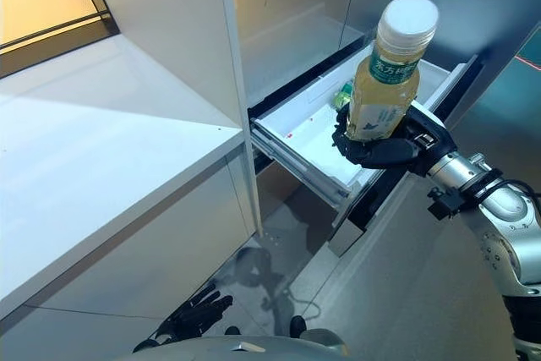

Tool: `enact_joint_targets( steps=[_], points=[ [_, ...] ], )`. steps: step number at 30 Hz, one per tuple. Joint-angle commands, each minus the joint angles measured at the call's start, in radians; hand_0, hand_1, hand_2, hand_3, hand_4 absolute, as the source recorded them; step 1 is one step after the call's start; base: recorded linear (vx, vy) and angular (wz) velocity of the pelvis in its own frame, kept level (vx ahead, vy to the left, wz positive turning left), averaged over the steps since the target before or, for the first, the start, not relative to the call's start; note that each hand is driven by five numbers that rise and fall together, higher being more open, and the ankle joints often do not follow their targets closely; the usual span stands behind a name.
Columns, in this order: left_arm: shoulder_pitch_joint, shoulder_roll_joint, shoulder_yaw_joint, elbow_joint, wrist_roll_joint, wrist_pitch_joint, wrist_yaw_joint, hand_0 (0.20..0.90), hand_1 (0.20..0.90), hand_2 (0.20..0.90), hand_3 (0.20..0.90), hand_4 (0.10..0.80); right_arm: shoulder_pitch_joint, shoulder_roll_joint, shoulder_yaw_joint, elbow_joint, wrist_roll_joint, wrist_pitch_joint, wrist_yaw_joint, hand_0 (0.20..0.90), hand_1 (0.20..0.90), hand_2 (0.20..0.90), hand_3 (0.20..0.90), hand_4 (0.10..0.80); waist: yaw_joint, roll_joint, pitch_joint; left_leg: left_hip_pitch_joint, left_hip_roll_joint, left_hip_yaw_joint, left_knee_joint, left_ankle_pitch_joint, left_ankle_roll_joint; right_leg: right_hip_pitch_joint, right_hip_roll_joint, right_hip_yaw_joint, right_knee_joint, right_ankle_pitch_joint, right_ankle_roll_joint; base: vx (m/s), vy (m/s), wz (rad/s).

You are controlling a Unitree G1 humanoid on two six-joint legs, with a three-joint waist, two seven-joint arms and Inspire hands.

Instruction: Put drinks into fridge and close the fridge

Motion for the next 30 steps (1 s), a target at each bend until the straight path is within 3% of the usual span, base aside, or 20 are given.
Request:
enact_joint_targets(
  steps=[1,14,30],
  points=[
    [-0.008,0.037,-0.048,0.106,0.059,-0.020,0.020,0.900,0.900,0.900,0.900,0.800,-0.244,-0.059,-0.023,-0.016,0.053,-0.065,-0.019,0.300,0.300,0.300,0.200,0.100,0.042,-0.046,-0.070,-0.011,-0.036,0.041,0.005,-0.083,0.029,-0.038,0.009,0.026,0.012,0.033,0.072,0.094,-0.033,-0.07],
    [-0.006,0.079,-0.038,0.107,0.109,-0.013,0.162,0.900,0.900,0.900,0.900,0.800,-0.465,-0.091,0.165,0.208,0.025,0.043,-0.041,0.300,0.300,0.300,0.200,0.100,0.101,-0.105,-0.051,-0.016,-0.024,0.019,0.005,-0.088,0.038,-0.037,0.027,0.025,0.004,0.037,0.073,0.100,-0.069,-0.04],
    [-0.022,0.133,-0.031,0.063,0.166,0.065,0.206,0.900,0.900,0.900,0.900,0.800,-0.743,-0.070,0.377,0.795,-0.086,0.104,-0.112,0.300,0.300,0.300,0.200,0.100,0.207,-0.157,-0.011,-0.031,-0.009,-0.039,0.009,-0.081,0.034,-0.020,0.035,-0.025,0.004,0.035,0.066,0.084,-0.057,0.10]
  ],
)
